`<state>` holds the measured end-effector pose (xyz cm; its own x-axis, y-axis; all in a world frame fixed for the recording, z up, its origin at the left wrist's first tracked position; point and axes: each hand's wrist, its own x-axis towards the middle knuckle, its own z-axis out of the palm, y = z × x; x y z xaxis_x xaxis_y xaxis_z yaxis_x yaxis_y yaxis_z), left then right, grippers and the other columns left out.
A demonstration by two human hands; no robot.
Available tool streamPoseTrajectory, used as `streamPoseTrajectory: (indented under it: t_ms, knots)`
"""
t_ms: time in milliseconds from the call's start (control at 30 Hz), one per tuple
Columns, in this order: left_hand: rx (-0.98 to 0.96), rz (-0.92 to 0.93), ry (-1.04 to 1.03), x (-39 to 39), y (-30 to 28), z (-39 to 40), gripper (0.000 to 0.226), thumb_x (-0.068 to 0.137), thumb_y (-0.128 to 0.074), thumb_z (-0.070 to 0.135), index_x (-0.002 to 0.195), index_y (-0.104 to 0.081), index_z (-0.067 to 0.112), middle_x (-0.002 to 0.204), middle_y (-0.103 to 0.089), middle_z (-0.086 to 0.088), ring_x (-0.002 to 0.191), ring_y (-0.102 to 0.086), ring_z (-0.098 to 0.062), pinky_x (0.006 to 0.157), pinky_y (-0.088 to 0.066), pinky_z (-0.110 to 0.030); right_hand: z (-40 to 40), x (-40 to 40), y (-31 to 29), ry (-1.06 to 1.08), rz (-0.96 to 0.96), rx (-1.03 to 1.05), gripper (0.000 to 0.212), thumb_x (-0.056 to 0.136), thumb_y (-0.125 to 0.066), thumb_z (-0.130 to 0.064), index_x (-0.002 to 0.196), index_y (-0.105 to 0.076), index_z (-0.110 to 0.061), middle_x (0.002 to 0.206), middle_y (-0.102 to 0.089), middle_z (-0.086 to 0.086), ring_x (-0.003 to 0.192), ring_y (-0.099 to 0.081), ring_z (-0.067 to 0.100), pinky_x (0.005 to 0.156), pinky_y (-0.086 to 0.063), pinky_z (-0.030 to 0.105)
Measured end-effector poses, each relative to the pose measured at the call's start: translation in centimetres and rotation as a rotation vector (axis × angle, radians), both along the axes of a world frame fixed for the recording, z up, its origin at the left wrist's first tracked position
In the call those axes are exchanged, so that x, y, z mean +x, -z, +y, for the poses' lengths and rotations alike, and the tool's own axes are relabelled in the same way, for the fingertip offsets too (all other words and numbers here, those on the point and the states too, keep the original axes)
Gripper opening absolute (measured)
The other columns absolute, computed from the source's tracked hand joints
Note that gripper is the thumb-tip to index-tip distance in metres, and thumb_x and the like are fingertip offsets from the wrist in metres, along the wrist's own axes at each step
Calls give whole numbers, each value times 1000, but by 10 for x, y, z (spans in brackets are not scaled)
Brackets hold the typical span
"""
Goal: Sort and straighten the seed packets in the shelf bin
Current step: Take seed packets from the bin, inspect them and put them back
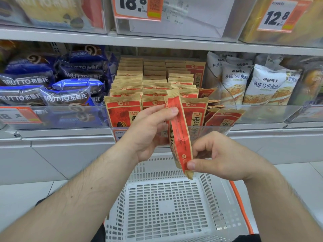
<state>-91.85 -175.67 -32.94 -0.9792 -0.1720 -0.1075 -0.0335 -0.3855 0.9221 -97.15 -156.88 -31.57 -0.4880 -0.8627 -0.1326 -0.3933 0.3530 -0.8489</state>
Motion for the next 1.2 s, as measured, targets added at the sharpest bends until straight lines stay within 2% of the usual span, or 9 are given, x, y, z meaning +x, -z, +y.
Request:
streamPoseTrajectory:
  t_ms: [133,200,300,433,533,667,833,967,1200]
  knots:
    - [79,97,42,2,0,-2,24,66,-73,12,88,-78,19,97,-75,-6,91,-71,-22,66,-60,-33,1,-5,4,116,-60,-158,47,58,-84,-61,67,-57,-24,92,-67,22,72,-58,20,63,-48,32]
    - [147,152,90,3,1,-3,39,59,-78,15,98,-76,16,110,-74,-8,103,-71,-25,78,-60,-42,-1,-5,5,200,-130,-190,61,48,-86,-68,73,-48,-28,102,-70,14,70,-54,17,59,-45,24]
    - [161,197,166,2,5,-3,60,53,-89,31,108,-76,14,116,-71,-14,111,-65,-32,97,-49,-55,-10,2,8,242,-240,-202,79,44,-92,-57,88,-40,-18,86,-67,1,64,-55,17,53,-46,24]
    - [197,92,70,2,-1,5,44,75,-78,38,106,-74,8,106,-71,-20,99,-66,-37,95,-53,-52,-24,10,12,434,-159,-260,66,59,-95,-29,86,-37,-14,72,-64,-5,58,-56,6,50,-44,19]
    - [120,81,-15,3,-4,6,49,82,-54,45,110,-71,8,106,-75,-17,97,-73,-31,87,-60,-45,-27,11,13,578,-62,-257,54,66,-91,-23,90,-43,-11,73,-71,-7,57,-60,3,50,-44,21]
    - [-43,136,-97,1,-1,5,38,86,-53,37,107,-70,10,102,-76,-14,95,-73,-29,85,-60,-42,-28,13,12,647,2,-222,50,70,-88,-25,102,-50,-21,83,-75,-9,61,-66,4,53,-47,22]
    - [-68,79,-47,2,-1,4,33,89,-54,34,101,-74,11,100,-76,-18,88,-74,-29,76,-62,-40,-26,16,4,644,-87,-386,21,89,-70,-9,104,-62,-22,70,-71,-8,51,-59,-3,47,-43,11]
    - [-70,42,-5,2,-11,9,32,95,-53,31,104,-73,7,100,-75,-20,85,-73,-32,78,-62,-47,-22,13,-3,649,-148,-384,5,94,-63,-11,97,-66,-13,59,-65,-8,39,-50,7,40,-38,18]
    - [-114,-7,29,-20,-61,24,29,105,-46,27,114,-67,10,99,-76,-10,76,-73,-18,67,-60,-34,1,-6,-29,761,-329,-527,12,99,-53,-10,89,-59,-8,58,-61,10,35,-46,14,37,-35,21]
